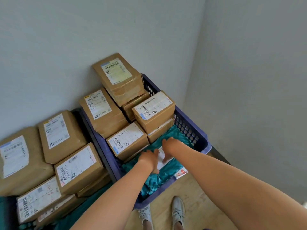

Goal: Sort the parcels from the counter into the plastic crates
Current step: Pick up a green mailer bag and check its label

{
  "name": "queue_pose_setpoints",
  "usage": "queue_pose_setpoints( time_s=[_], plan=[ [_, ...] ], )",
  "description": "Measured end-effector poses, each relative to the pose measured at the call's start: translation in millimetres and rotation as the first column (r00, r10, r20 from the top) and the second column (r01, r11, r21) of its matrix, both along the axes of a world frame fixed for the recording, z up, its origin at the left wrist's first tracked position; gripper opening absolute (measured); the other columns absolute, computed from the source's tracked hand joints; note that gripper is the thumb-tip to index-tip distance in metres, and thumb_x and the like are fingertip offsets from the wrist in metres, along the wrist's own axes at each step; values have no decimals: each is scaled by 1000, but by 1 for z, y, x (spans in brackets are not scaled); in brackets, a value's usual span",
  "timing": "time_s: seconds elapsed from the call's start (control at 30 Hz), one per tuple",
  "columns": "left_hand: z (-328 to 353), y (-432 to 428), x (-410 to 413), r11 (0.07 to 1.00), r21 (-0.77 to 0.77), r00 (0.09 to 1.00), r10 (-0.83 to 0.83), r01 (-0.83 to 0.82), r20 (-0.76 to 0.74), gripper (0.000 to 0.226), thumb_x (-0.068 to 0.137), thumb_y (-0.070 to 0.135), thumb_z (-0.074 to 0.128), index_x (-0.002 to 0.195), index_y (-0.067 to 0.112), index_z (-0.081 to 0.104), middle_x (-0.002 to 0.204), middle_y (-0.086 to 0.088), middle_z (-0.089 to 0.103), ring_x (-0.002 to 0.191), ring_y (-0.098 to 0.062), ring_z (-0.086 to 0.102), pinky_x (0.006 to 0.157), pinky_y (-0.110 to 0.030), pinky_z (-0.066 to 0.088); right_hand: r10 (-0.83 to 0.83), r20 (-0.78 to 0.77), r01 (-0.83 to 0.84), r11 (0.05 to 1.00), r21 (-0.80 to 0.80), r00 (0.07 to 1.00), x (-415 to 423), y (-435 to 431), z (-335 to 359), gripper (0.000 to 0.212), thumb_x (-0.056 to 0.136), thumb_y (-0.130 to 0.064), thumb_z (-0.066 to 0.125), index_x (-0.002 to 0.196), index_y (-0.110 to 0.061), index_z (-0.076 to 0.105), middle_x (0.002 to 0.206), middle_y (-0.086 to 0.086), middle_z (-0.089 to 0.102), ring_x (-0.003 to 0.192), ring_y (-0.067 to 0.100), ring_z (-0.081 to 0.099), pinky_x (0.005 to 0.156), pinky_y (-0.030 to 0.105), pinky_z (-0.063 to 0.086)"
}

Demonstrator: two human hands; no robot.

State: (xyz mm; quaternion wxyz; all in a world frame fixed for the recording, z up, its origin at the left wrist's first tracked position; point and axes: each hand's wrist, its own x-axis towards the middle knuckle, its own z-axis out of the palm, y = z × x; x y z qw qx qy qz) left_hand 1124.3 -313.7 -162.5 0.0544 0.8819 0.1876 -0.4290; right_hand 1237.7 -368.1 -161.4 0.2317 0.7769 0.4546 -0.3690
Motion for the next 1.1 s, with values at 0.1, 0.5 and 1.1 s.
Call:
queue_pose_setpoints(
  time_s=[0.1, 0.5, 1.1],
  plan=[
    [4, 1, -3, 999, -35, 1000, 22, -22, -1, 94, 99, 46, 64, 164, 9, 7, 156, -23, 39, 139, -38, 48, 104, -43, 49, -9, -50, 9, 1000, 0, 999, 2, -5, 10, 116, 90, -60, 73, 166, -8, 2, 165, 19, 28, 149, 36, 37, 114, 46, 43],
    [102, 3, -45, 639, -724, 389, 755, -260, 527, 12, 105, 43, 59, 113, 38, 66, 113, 19, 72, 111, 6, 65, 104, -35, 54, -132, -617, 581, 531, 617, 775, 16, -64, 100, 31, 108, -47, 48, 122, -27, 67, 113, -15, 69, 103, -1, 64, 95, 28, 49],
    [132, -13, -152, 293, -955, -531, 817, 46, 226, 44, 102, 35, 46, 131, 6, 62, 126, -17, 71, 125, -34, 65, 113, -52, 48, 20, -887, 886, 41, 462, 461, -28, -68, 127, 59, 102, -58, 36, 138, -20, 63, 128, -1, 74, 121, 15, 69, 111, 46, 49]
  ],
)
